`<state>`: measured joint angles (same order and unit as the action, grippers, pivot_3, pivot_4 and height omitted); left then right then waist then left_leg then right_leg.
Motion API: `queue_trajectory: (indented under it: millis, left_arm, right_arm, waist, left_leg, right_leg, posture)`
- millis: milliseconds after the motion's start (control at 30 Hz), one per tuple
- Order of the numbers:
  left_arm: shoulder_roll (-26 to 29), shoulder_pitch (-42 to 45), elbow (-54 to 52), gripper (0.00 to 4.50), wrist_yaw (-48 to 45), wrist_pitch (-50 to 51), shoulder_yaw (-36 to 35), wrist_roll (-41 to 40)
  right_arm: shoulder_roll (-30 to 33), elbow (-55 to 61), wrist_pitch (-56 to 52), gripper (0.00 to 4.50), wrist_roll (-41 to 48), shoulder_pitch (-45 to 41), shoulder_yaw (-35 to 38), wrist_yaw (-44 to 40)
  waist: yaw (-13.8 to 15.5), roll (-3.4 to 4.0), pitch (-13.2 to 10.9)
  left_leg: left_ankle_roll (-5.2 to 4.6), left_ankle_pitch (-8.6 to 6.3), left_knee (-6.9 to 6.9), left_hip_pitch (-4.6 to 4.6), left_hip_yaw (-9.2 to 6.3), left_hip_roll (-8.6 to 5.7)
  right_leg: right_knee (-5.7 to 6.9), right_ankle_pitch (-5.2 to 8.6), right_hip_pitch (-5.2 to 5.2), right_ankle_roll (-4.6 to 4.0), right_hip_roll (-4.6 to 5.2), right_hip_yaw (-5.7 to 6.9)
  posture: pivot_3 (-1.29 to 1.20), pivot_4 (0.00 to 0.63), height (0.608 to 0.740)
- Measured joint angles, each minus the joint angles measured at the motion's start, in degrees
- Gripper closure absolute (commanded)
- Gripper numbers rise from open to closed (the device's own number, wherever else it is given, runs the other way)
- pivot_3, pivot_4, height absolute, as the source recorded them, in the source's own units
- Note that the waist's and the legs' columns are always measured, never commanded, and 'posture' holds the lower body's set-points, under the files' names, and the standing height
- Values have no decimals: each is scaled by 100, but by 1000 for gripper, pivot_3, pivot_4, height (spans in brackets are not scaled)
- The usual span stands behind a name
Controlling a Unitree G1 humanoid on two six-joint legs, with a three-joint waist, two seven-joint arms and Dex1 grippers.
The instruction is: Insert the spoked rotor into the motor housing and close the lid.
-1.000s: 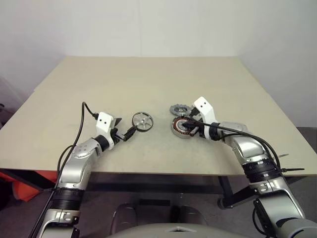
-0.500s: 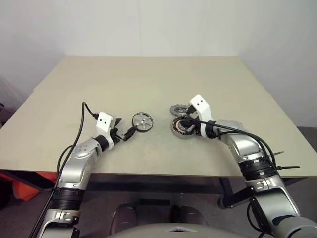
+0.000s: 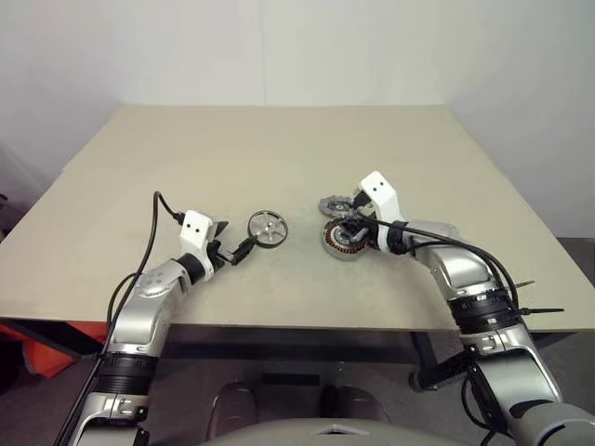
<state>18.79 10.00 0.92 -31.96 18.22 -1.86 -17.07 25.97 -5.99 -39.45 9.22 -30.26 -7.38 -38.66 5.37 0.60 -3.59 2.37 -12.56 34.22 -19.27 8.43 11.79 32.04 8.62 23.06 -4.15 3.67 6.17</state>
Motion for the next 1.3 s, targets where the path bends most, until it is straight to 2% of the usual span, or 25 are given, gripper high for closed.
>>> queue_trajectory:
  millis: [267, 500, 1133, 1233, 1300]
  left_arm:
    - [-7, -7, -38, 0, 25, 53, -12, -19]
    - [-235, -19, 67, 0, 362, 559, -410, -355]
    - [-1266, 836, 511, 0, 752, 2098, -667, -1392]
    - [-1338, 886, 581, 593, 909, 2257, -769, -1485]
    - [-1383, 930, 660, 1279, 1026, 2340, -876, -1556]
  right_arm:
    - [38, 5, -1, 4472, -2, -18, -3, -28]
    - [38, 5, 4, 4472, -4, -21, -2, -25]
    - [41, 5, 25, 4472, -8, -50, 0, 21]
    - [41, 5, 25, 4500, -8, -74, 5, 43]
    - [41, 5, 25, 4500, -8, -74, 5, 72]
  waist:
    - [4, 1, 0]
    - [2, 2, 1]
    - [18, 2, 1]
    - [20, 2, 1]
    - [20, 2, 1]
  left_leg:
    - [0, 0, -13, -6, 3, 0]
    - [3, 2, -10, 0, 7, 0]
    - [-1, 1, -8, -20, 6, -2]
    - [-1, 0, -8, -30, 6, -2]
    - [-1, 0, -8, -31, 6, -2]
  right_leg:
    - [0, 0, 11, -1, 1, -3]
    - [1, 0, 8, -1, 1, -4]
    - [0, 0, 10, -1, 6, -2]
    - [0, 0, 10, -1, 6, -1]
    - [-1, 0, 11, -1, 6, 0]
  posture:
    - [0, 0, 740]
    - [0, 0, 740]
    - [0, 0, 740]
    - [0, 0, 740]
    - [0, 0, 740]
